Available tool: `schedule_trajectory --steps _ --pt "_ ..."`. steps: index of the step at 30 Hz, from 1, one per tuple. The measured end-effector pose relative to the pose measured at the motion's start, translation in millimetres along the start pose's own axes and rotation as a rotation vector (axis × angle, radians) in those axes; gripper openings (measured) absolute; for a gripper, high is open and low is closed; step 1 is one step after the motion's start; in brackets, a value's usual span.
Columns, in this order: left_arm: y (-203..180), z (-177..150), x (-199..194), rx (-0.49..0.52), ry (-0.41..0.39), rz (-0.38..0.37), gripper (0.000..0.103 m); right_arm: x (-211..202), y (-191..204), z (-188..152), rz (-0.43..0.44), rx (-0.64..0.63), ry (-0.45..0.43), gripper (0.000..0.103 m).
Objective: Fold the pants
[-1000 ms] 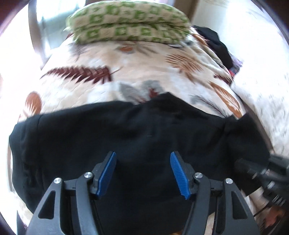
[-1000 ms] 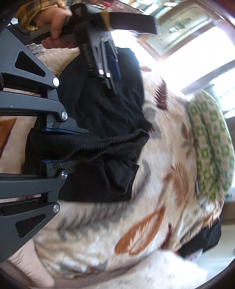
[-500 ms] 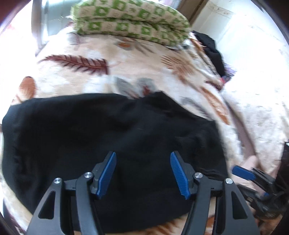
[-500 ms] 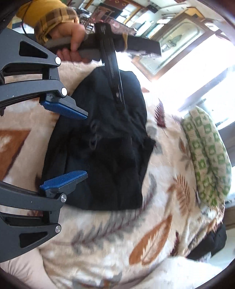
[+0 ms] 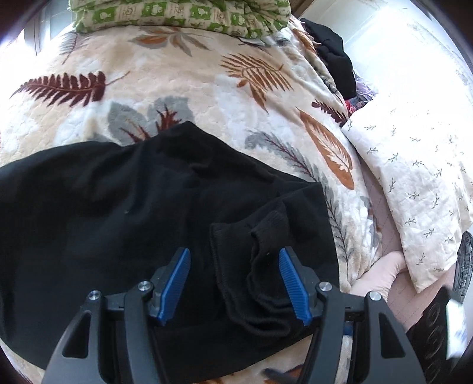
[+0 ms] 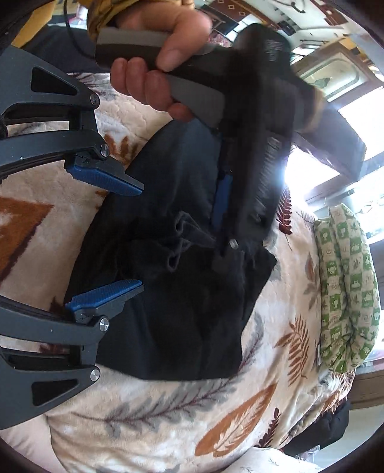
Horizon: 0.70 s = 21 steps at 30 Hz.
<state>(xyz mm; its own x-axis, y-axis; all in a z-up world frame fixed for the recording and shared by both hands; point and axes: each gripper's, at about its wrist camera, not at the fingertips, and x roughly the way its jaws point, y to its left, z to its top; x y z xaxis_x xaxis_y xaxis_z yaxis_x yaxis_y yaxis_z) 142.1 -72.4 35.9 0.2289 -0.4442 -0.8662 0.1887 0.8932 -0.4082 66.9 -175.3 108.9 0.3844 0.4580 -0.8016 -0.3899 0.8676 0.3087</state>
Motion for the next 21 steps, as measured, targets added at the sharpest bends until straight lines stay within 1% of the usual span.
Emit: schedule_trajectory --steps 2,3,4,6,8,10,11,13,16,18,19,21 --pt "-3 1 5 -0.005 0.011 0.003 0.056 2 2 -3 -0.028 0.001 -0.015 0.048" --pt "-5 2 7 -0.001 0.019 0.001 0.043 4 2 -4 -0.048 0.006 -0.026 0.045" --pt "-7 2 10 0.001 0.029 0.000 0.039 3 3 -5 -0.064 0.012 -0.037 0.039" --pt "-10 3 11 0.004 0.028 0.003 0.037 3 2 -6 -0.078 0.031 -0.064 0.036" --pt "-8 4 11 -0.011 0.025 -0.004 0.031 2 3 -7 -0.086 0.037 -0.073 0.026" --pt "-3 5 9 -0.041 0.018 -0.028 0.021 1 7 -7 -0.098 0.023 -0.075 0.017" --pt "-2 6 7 -0.048 0.011 -0.040 0.019 0 9 -7 -0.100 0.022 -0.077 0.016" --pt "-3 8 2 -0.032 0.001 -0.052 0.015 -2 10 -4 -0.093 0.025 -0.081 0.015" --pt "-10 15 -7 0.006 -0.027 -0.061 0.014 -6 12 5 -0.086 0.027 -0.104 0.015" --pt "-14 22 -17 0.022 -0.061 -0.074 0.014 -12 17 11 -0.080 0.018 -0.131 0.015" --pt "-16 25 -21 0.032 -0.075 -0.074 0.014 -12 19 14 -0.077 0.013 -0.137 0.015" --pt "-16 29 -21 0.051 -0.082 -0.030 0.014 -4 22 18 -0.072 0.001 -0.133 0.015"
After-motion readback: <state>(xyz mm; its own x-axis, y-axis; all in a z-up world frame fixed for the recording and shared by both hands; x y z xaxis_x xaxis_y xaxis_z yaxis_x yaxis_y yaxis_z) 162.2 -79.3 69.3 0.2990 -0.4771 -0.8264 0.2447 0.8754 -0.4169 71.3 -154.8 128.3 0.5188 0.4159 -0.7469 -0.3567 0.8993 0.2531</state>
